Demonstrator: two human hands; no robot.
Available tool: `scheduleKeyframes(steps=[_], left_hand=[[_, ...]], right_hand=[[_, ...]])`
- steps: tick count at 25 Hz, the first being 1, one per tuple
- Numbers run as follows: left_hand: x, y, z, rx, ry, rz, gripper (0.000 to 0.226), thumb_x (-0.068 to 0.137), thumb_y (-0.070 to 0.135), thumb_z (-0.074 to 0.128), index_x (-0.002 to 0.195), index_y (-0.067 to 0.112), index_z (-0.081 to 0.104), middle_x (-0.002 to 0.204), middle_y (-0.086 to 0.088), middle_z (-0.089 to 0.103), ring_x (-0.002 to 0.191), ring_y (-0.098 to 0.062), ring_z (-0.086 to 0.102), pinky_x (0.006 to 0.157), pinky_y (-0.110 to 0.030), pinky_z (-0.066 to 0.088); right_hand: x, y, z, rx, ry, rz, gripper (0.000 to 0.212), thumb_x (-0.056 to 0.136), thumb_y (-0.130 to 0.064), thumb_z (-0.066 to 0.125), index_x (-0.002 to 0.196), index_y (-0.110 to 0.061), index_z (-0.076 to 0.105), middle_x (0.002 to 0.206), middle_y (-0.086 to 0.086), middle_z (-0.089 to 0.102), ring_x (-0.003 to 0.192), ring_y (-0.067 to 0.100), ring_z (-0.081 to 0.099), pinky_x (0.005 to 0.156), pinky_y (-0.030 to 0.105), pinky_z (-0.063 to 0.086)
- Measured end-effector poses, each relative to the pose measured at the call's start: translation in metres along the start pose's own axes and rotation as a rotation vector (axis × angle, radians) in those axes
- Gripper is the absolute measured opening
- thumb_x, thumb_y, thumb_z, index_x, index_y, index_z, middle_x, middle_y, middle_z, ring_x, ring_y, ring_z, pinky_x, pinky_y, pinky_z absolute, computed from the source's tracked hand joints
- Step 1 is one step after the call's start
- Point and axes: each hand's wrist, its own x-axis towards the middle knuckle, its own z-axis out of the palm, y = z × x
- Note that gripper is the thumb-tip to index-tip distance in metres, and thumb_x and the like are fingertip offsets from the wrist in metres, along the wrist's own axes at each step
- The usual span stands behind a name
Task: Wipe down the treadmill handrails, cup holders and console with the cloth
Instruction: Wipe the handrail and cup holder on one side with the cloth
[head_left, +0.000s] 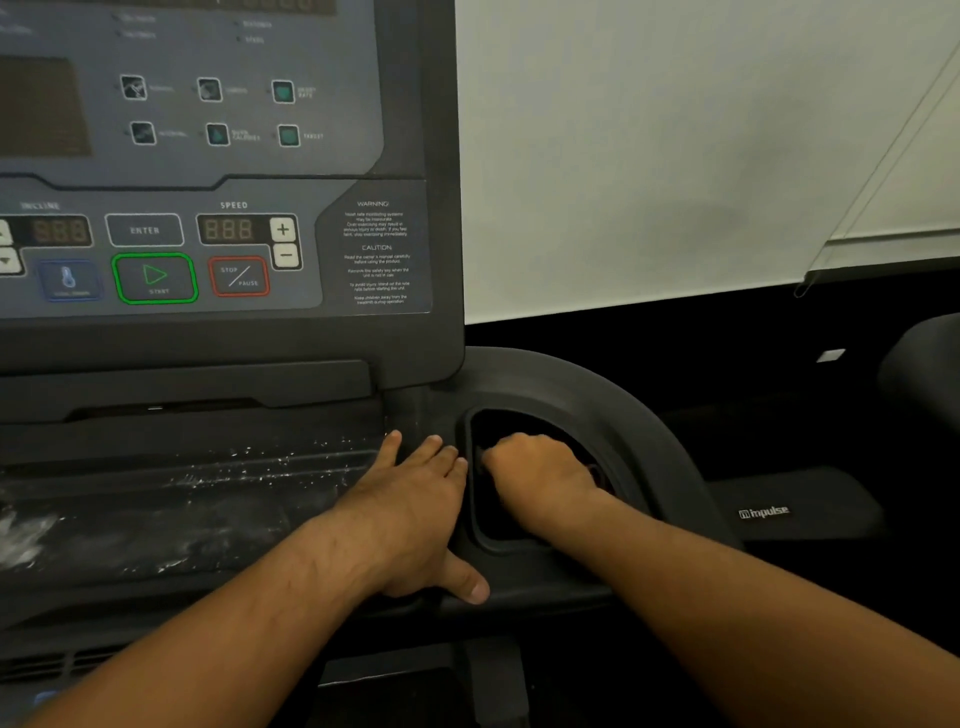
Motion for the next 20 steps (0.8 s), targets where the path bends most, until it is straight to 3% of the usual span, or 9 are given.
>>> scheduleKeyframes(steps=[2,5,8,12,16,20], left_hand=[[0.001,0.001,-0.001,0.013,-0.026,-0.007,0.122,0.073,0.077,0.057,0.155,0.009,-0.004,0.164,-0.005,-0.009,0.148,-0.019,-0.016,0.119,-0.05,-0.01],[0.001,0.005,-0.005,0.03,-0.047,-0.007,0.121,0.075,0.074,0.058,0.154,0.007,-0.005,0.163,-0.007,-0.009,0.148,-0.021,-0.017,0.119,-0.051,-0.01],[0.003,0.006,-0.007,0.046,-0.068,-0.011,0.121,0.076,0.074,0.057,0.154,0.006,-0.006,0.163,-0.008,-0.01,0.148,-0.022,-0.017,0.119,-0.051,-0.01],[0.004,0.008,-0.008,0.055,-0.095,-0.026,0.122,0.076,0.073,0.058,0.154,0.005,-0.008,0.163,-0.009,-0.011,0.148,-0.023,-0.017,0.119,-0.051,-0.01],[0.006,0.01,-0.011,0.072,-0.113,-0.034,0.122,0.076,0.073,0.058,0.153,0.005,-0.007,0.163,-0.01,-0.011,0.148,-0.024,-0.017,0.119,-0.051,-0.01],[0.005,0.012,-0.01,0.086,-0.116,-0.042,0.123,0.075,0.074,0.059,0.153,0.004,-0.006,0.163,-0.01,-0.009,0.149,-0.024,-0.015,0.119,-0.052,-0.009]], right_hand=[[0.011,0.004,0.008,-0.01,-0.125,-0.02,0.025,0.096,-0.016,0.049,0.118,-0.008,0.059,0.121,0.014,0.058,0.107,0.032,0.057,0.081,0.039,0.048],[0.01,0.01,0.005,-0.192,-0.263,-0.146,0.039,0.097,-0.033,0.051,0.129,-0.011,0.055,0.133,0.01,0.044,0.115,0.031,0.045,0.088,0.041,0.042],[0.01,0.016,-0.003,-0.25,-0.364,-0.268,0.039,0.098,-0.036,0.049,0.13,-0.014,0.055,0.129,0.009,0.046,0.096,0.024,0.051,0.075,0.034,0.042],[0.015,0.025,-0.001,-0.36,-0.262,-0.436,0.035,0.102,-0.03,0.04,0.126,-0.011,0.058,0.127,0.013,0.05,0.094,0.027,0.06,0.064,0.033,0.043],[0.019,0.012,-0.003,-0.367,-0.221,-0.329,0.031,0.102,-0.024,0.041,0.12,-0.008,0.06,0.12,0.013,0.058,0.096,0.028,0.062,0.064,0.033,0.041],[0.016,0.007,0.001,-0.218,-0.328,-0.146,0.026,0.101,-0.022,0.043,0.113,-0.008,0.062,0.11,0.01,0.064,0.094,0.026,0.063,0.072,0.035,0.047]])
